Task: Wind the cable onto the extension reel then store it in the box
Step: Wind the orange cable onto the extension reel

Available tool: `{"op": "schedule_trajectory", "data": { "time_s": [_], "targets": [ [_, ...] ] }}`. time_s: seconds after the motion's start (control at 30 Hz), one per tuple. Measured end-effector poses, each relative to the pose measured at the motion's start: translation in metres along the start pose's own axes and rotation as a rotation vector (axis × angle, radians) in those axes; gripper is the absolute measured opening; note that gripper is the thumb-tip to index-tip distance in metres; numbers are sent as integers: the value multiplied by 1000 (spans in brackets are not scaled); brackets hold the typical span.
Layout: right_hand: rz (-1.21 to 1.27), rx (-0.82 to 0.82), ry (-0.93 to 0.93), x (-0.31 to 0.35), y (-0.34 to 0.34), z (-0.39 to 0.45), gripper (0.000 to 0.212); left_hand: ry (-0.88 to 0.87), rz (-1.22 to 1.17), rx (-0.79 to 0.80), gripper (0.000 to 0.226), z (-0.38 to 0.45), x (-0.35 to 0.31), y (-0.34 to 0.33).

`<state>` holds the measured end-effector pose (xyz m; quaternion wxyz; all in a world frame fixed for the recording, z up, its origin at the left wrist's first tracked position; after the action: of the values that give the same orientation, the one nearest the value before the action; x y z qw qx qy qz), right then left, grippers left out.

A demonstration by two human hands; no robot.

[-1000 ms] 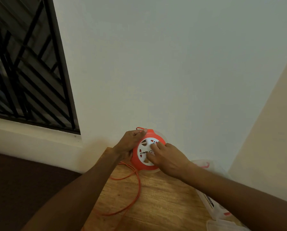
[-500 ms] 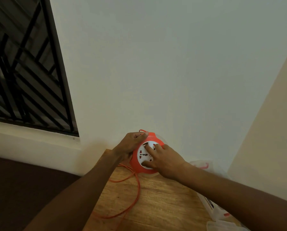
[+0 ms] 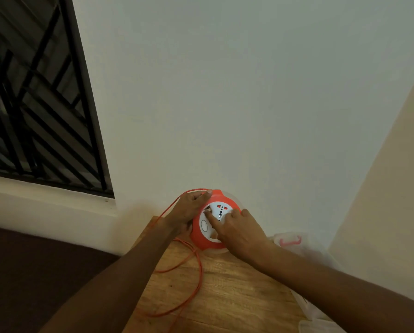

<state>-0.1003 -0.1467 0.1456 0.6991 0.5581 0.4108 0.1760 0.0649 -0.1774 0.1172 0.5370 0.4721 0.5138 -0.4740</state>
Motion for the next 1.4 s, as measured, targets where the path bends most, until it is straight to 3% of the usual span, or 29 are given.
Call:
{"op": "schedule_trajectory", "data": {
  "time_s": [0.1, 0.2, 0.53, 0.7, 0.83, 0.9, 1.1, 1.27, 1.4],
  "targets": [
    [-39, -163, 212, -6, -1, -5, 51, 7, 5, -11, 32, 3, 2, 9],
    [-46, -157, 384, -7, -7, -8, 40, -11, 64, 30, 36, 7, 0, 11],
    [-117, -112, 265, -3, -6, -8, 56, -3, 81, 118, 51, 4, -2, 8],
    [-238, -67, 257, -2, -7, -4, 65, -24, 122, 103, 35, 4, -1, 1],
    [140, 64, -104, -4, -7, 0, 88, 3, 23, 24, 34, -2, 3, -1],
    [265, 84, -176, 0, -7, -2, 90, 4, 24, -9, 32, -3, 2, -2],
    [130, -20, -84, 2, -5, -7, 83, 41, 30, 1, 38, -5, 7, 0],
    [10, -132, 278, 1, -9, -12, 56, 25, 45, 39, 34, -4, 10, 3],
    [-8, -104, 264, 1, -9, -13, 62, 7, 73, 57, 34, -2, 7, 5]
  ]
}}
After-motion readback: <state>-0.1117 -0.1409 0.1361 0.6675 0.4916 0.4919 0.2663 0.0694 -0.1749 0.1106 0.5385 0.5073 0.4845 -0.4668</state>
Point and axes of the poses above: each hand's wrist, its own z-axis towards the middle knuckle, its own y-axis out of the back of the hand, x = y × z, the point moved 3 cm from there along z, towards the middle knuckle, and after that the axes turned 1 degree about z, right-handed, at the moved point
